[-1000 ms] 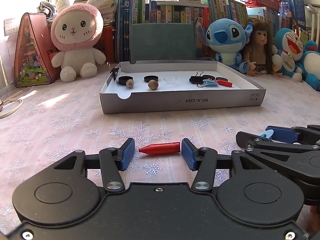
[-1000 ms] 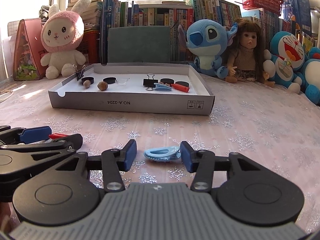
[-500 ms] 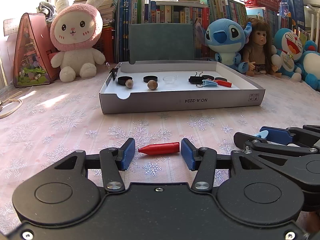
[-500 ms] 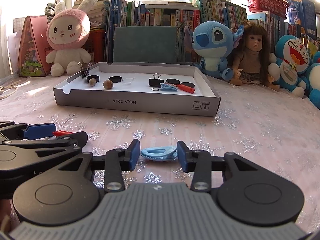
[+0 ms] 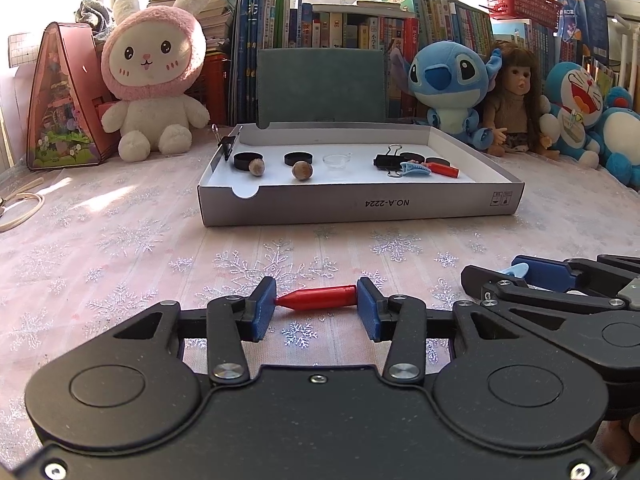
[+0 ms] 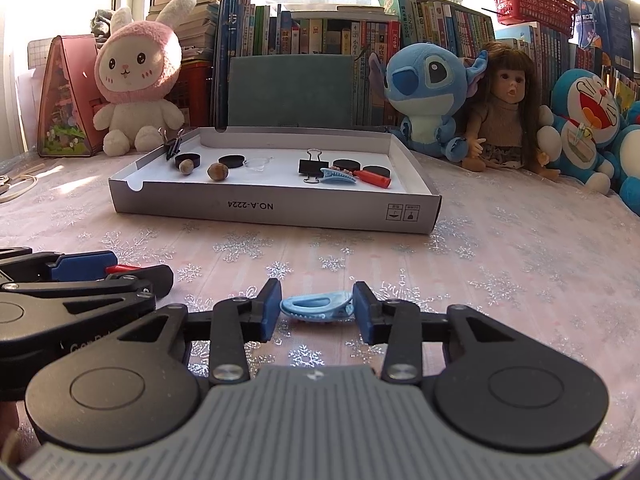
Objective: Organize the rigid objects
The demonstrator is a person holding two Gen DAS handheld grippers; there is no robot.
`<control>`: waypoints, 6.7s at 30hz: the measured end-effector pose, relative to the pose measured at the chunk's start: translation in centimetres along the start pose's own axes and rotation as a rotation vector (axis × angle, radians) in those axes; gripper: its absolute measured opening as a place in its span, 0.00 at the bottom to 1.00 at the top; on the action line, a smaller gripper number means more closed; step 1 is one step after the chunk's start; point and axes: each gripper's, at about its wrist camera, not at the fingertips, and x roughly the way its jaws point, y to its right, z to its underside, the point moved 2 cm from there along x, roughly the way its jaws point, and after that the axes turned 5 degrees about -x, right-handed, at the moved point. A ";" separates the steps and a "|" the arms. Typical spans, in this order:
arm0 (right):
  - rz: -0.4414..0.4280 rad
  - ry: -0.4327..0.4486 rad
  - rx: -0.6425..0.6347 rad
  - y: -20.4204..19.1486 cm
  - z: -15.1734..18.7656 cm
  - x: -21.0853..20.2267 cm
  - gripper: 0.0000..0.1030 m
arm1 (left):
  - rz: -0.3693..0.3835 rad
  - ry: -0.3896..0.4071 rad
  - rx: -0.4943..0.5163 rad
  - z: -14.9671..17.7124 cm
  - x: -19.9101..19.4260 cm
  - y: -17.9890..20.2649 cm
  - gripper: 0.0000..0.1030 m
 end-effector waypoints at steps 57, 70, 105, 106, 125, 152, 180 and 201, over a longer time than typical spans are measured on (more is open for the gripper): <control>-0.069 0.000 0.122 3.9 -3.7 1.5 0.43 | 0.055 -0.031 -0.007 -5.7 1.1 0.6 0.40; -0.086 -0.015 0.147 4.7 -5.6 3.2 0.43 | 0.041 -0.044 -0.022 -7.8 3.0 0.2 0.40; -0.136 -0.139 0.239 7.1 -10.9 11.0 0.43 | 0.014 -0.117 -0.077 -12.6 10.9 -0.4 0.40; -0.139 -0.138 0.247 7.1 -10.9 11.3 0.43 | 0.013 -0.120 -0.080 -12.6 11.1 -0.3 0.40; -0.195 -0.179 0.221 5.9 -10.4 14.5 0.43 | -0.033 -0.167 -0.090 -12.0 14.6 -0.1 0.40; -0.213 -0.198 0.154 5.4 -11.4 16.5 0.44 | -0.063 -0.181 -0.047 -12.4 16.7 -0.3 0.41; -0.203 -0.157 0.134 5.4 -11.1 15.1 0.65 | -0.066 -0.152 -0.036 -11.9 15.5 0.0 0.63; -0.156 -0.060 0.106 6.4 -11.1 9.1 0.89 | -0.035 -0.094 -0.028 -12.2 9.4 -0.4 0.84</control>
